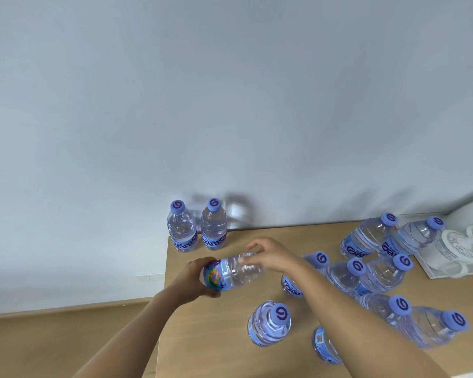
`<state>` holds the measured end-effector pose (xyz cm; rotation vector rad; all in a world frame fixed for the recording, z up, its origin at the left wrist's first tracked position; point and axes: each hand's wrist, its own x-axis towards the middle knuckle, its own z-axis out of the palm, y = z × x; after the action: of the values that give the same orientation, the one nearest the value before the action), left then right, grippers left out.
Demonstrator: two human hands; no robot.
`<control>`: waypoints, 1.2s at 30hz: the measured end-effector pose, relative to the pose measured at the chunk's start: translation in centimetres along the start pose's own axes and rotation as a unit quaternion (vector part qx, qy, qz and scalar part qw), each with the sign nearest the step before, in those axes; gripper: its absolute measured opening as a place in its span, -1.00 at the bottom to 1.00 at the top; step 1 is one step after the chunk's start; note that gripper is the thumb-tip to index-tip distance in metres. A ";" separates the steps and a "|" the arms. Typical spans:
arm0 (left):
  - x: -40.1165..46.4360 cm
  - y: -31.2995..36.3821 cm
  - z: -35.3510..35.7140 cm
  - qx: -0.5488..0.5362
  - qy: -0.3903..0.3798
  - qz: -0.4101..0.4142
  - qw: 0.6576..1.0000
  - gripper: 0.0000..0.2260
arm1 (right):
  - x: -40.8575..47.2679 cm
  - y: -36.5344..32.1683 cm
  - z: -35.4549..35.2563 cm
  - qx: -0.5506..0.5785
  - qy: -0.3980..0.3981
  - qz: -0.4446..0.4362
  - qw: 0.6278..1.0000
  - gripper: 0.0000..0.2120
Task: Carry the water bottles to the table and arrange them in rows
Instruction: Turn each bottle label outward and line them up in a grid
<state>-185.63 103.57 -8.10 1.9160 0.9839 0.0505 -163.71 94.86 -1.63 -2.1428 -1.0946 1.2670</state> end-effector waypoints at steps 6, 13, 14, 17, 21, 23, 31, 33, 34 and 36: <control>-0.6 3.3 -1.1 -0.189 0.006 0.011 0.982 -0.43 | -0.2 -4.4 -3.2 0.095 0.081 -0.048 0.991 -0.57; -1.5 8.0 -3.5 -0.300 -0.004 0.018 0.954 -0.60 | -1.0 -8.9 -5.4 0.213 0.153 -0.138 0.955 -0.65; -1.8 8.7 -3.7 -0.312 -0.006 0.022 0.950 -0.61 | -1.3 -9.6 -5.6 0.240 0.146 -0.147 0.949 -0.70; -2.5 10.6 -4.6 -0.351 -0.025 0.036 0.935 -0.64 | -2.0 -11.3 -6.4 0.292 0.122 -0.178 0.932 -0.83; -3.5 12.5 -5.4 -0.419 -0.054 0.039 0.905 -0.64 | -3.5 -13.6 -7.3 0.307 0.093 -0.215 0.923 -0.59; -3.9 13.2 -5.8 -0.443 -0.061 0.044 0.893 -0.67 | -4.2 -14.8 -7.5 0.314 0.078 -0.227 0.919 -0.60; -5.8 16.0 -7.5 -0.406 -0.036 0.080 0.910 -0.62 | -6.1 -18.1 -7.2 0.384 0.021 -0.251 0.888 -0.71; -6.1 16.3 -7.6 -0.395 -0.038 0.095 0.913 -0.65 | -6.4 -18.4 -7.3 0.382 0.032 -0.253 0.888 -0.79; -6.3 16.4 -7.6 -0.392 -0.038 0.104 0.913 -0.66 | -6.6 -18.5 -7.3 0.385 0.034 -0.252 0.887 -0.82; -6.7 16.9 -7.4 -0.379 -0.020 0.126 0.917 -0.60 | -6.7 -18.6 -7.4 0.391 0.034 -0.252 0.884 -0.85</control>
<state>-182.91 100.79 11.10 1.2942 0.5546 0.4724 -166.90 100.97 18.31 -1.1877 -0.8230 1.1010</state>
